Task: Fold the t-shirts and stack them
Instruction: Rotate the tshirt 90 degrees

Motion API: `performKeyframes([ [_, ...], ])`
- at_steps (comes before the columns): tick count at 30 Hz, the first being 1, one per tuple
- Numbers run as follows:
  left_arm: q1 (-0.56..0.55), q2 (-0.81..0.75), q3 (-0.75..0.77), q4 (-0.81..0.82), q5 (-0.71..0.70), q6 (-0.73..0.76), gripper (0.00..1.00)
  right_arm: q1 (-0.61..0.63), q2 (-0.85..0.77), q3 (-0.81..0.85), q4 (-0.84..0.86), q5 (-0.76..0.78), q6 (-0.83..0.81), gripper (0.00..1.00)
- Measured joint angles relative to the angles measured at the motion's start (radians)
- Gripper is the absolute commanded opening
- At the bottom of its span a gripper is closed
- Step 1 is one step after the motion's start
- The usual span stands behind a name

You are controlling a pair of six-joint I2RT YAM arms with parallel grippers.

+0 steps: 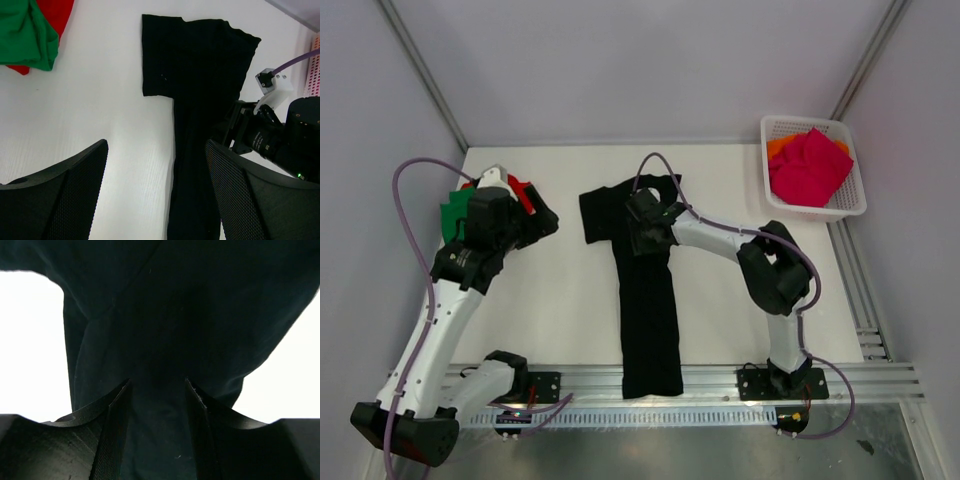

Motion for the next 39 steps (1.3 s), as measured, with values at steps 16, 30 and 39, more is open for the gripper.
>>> performKeyframes([
  [16,0.0,-0.01,0.0,0.0,-0.04,0.002,0.82,-0.079,0.074,0.136,-0.018,-0.002,-0.058,0.5],
  [30,0.0,-0.01,0.003,0.0,-0.06,0.008,0.81,-0.09,0.182,0.231,-0.088,-0.026,-0.073,0.5],
  [39,0.0,-0.01,0.024,-0.018,-0.084,0.011,0.82,-0.133,0.286,0.409,-0.171,-0.066,-0.08,0.5],
])
